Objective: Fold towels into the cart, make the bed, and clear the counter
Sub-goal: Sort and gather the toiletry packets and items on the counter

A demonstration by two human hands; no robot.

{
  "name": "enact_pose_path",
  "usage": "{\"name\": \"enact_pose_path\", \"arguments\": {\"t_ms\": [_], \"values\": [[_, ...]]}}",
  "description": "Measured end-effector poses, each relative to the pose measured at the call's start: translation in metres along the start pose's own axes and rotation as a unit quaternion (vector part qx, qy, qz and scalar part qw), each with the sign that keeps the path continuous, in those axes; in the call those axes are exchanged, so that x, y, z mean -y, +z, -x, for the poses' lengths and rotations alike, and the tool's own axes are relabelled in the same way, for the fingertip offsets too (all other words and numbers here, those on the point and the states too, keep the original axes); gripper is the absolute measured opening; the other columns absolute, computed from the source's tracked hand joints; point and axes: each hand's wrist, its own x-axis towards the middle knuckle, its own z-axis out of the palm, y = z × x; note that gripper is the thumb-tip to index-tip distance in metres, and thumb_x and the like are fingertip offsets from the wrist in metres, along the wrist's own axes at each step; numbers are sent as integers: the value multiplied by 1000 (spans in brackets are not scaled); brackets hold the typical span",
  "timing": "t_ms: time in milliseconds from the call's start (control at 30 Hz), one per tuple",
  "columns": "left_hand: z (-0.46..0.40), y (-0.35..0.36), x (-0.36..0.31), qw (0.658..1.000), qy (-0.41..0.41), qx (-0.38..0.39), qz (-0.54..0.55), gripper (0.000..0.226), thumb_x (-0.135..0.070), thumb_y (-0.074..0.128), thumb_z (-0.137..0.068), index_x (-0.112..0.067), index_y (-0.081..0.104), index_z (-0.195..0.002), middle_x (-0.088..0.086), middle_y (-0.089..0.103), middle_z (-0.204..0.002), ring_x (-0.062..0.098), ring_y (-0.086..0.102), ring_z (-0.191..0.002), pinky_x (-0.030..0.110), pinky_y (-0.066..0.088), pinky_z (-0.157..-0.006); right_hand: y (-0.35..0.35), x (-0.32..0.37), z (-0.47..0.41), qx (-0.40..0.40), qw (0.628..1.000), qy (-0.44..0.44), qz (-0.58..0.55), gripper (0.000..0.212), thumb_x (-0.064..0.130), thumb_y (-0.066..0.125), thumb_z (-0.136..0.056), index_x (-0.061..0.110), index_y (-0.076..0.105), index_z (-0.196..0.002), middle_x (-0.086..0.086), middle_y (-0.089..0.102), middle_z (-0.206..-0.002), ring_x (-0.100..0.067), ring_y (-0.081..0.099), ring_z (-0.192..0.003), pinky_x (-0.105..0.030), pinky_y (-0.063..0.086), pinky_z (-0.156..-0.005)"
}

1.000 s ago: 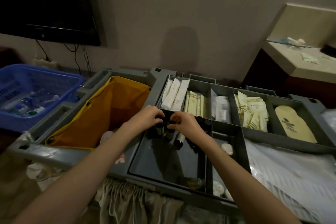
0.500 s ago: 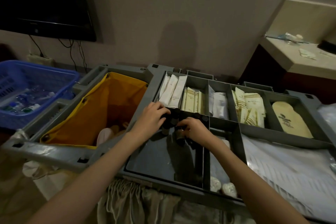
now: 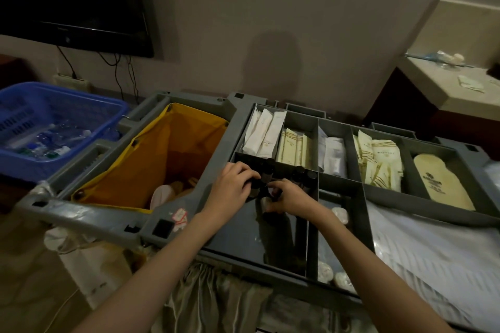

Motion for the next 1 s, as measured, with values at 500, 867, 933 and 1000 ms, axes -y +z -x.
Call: {"name": "enact_pose_path", "arguments": {"t_ms": [500, 867, 933, 1000], "values": [[3, 1, -10, 999, -23, 30, 18, 27, -9, 56, -92, -15, 63, -116, 2, 55, -107, 17, 45, -107, 26, 39, -93, -2, 1, 16, 110, 991, 20, -68, 67, 7, 72, -79, 23, 37, -135, 3, 27, -136, -25, 42, -122, -30, 59, -74], [-23, 6, -40, 958, 50, 222, -176, 48, -37, 54, -93, -22, 44, -138, 7, 57, -124, 23, 46, -118, 33, 33, -98, -10, -9, 29, -71, 993, -74, -53, 46, 10, 76, -74, 20, 40, -101, 1, 56, -102, -16, 62, -88, -39, 57, -75], [-23, 9, -39, 963, 53, 203, -171, 46, -40, 56, -91, -22, 47, -132, 4, 60, -119, 21, 50, -112, 32, 33, -96, -8, -11, 31, -81, 992, -80, -51, 47, 10, 76, -75, 21, 40, -103, 1, 57, -104, -14, 61, -90, -38, 57, -77], [-23, 11, -37, 969, 66, 177, -157, 43, -45, 56, -90, -23, 50, -126, -1, 61, -115, 16, 52, -108, 30, 32, -94, -8, -11, 32, -87, 991, -90, -51, 49, 10, 76, -75, 21, 40, -106, 1, 57, -110, -14, 61, -95, -38, 57, -79]]}}
